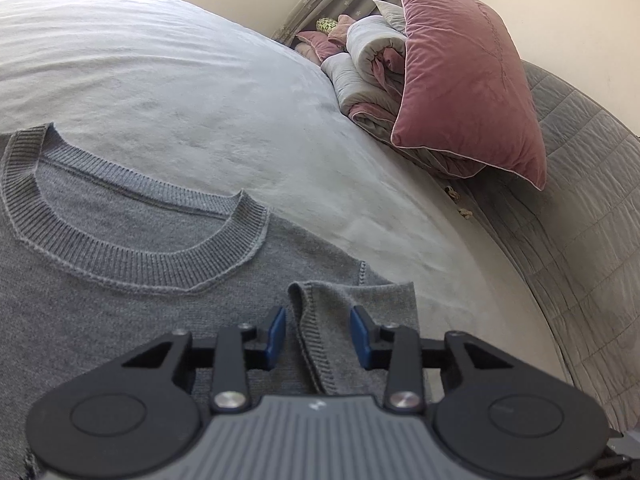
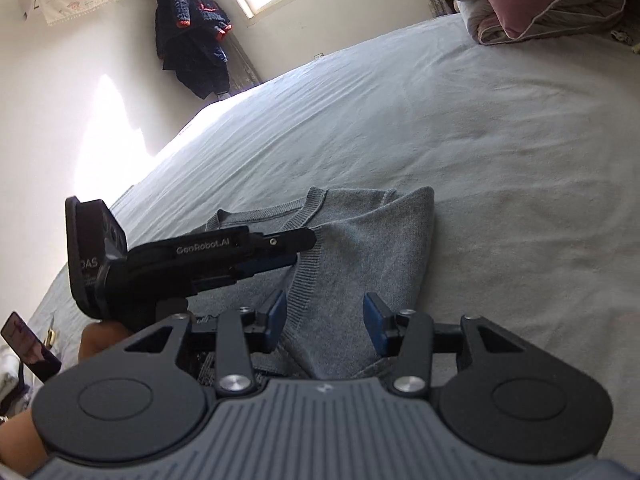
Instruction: Fold clothes
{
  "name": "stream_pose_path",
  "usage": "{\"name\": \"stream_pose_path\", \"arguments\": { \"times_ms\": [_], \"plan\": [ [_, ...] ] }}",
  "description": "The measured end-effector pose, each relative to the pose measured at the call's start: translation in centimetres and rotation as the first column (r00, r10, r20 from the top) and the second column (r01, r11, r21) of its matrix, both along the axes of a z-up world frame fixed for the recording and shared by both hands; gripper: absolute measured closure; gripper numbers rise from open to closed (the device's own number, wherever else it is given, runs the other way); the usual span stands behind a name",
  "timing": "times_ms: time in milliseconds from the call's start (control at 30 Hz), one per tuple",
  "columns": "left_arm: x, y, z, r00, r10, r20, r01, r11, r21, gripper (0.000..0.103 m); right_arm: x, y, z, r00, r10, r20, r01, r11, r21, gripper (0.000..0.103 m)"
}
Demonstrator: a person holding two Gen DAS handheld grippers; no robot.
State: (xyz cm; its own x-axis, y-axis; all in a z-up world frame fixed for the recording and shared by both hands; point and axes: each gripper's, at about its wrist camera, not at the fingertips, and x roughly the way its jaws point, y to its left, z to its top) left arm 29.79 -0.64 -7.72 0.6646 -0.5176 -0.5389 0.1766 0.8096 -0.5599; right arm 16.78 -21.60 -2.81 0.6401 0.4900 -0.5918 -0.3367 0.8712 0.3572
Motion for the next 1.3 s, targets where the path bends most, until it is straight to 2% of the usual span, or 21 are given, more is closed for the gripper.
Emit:
{"name": "stream_pose_path", "arguments": {
  "times_ms": [33, 100, 133, 167, 200, 233, 400, 567, 833, 1000, 1067, 1200, 1300],
  "plan": [
    [-0.1, -0.3, -0.1, 1.000, 0.003, 0.001, -0.003, 1.000, 0.009, 0.091, -0.7, 0.8, -0.3, 0.999, 0.032, 0.026, -0.031, 0.998, -0.054, 0.055],
    [-0.3, -0.6, -0.1, 1.000, 0.015, 0.020, -0.016, 0.999, 0.033, 0.100, -1.8, 2.6, -1.2, 0.993, 0.098, 0.067, -0.086, 0.983, -0.159, 0.057],
    [-0.5, -0.8, 0.0, 0.999, 0.022, 0.035, -0.023, 0.999, 0.046, 0.101, -2.1, 3.6, -1.7, 0.988, 0.131, 0.080, -0.112, 0.972, -0.206, 0.060],
    [-0.8, -0.9, 0.2, 0.998, 0.027, 0.053, -0.031, 0.998, 0.061, 0.101, -2.4, 4.5, -2.2, 0.983, 0.157, 0.101, -0.126, 0.957, -0.261, 0.069],
    [-1.0, -0.9, 0.5, 0.997, 0.030, 0.069, -0.035, 0.997, 0.072, 0.101, -2.6, 5.3, -2.7, 0.978, 0.168, 0.124, -0.121, 0.941, -0.315, 0.091],
    [-1.1, -0.9, 0.9, 0.996, 0.032, 0.083, -0.039, 0.996, 0.084, 0.101, -2.7, 5.8, -3.0, 0.977, 0.163, 0.138, -0.106, 0.930, -0.353, 0.101],
    [-1.4, -0.3, 3.6, 0.988, 0.032, 0.152, -0.055, 0.987, 0.148, 0.101, -3.0, 6.4, -1.3, 0.969, 0.120, 0.215, -0.043, 0.942, -0.332, 0.100],
    [-0.7, 2.0, 4.6, 0.985, 0.076, 0.158, -0.105, 0.977, 0.184, 0.101, -1.7, 8.6, 0.0, 0.964, 0.146, 0.222, -0.083, 0.959, -0.272, 0.100],
    [-0.8, 5.9, 2.3, 0.976, 0.171, 0.133, -0.194, 0.965, 0.179, 0.101, 0.1, 12.0, -2.6, 0.963, 0.190, 0.190, -0.131, 0.948, -0.289, 0.100],
    [-0.8, 6.4, 0.1, 0.980, 0.177, 0.091, -0.193, 0.958, 0.210, 0.100, 0.6, 12.3, -3.6, 0.970, 0.193, 0.151, -0.140, 0.942, -0.305, 0.096],
    [-1.1, 7.0, 0.1, 0.981, 0.178, 0.078, -0.190, 0.964, 0.186, 0.098, 0.6, 11.7, -3.1, 0.971, 0.192, 0.145, -0.144, 0.947, -0.288, 0.089],
    [-2.3, 8.0, 1.4, 0.985, 0.168, 0.043, -0.172, 0.970, 0.170, 0.072, 0.8, 9.2, -1.0, 0.980, 0.177, 0.096, -0.152, 0.963, -0.223, 0.086],
    [-3.7, 8.4, 2.2, 0.988, 0.153, 0.005, -0.151, 0.972, 0.181, 0.070, -0.8, 7.7, 0.2, 0.985, 0.166, 0.050, -0.153, 0.967, -0.202, 0.077]
  ]
}}
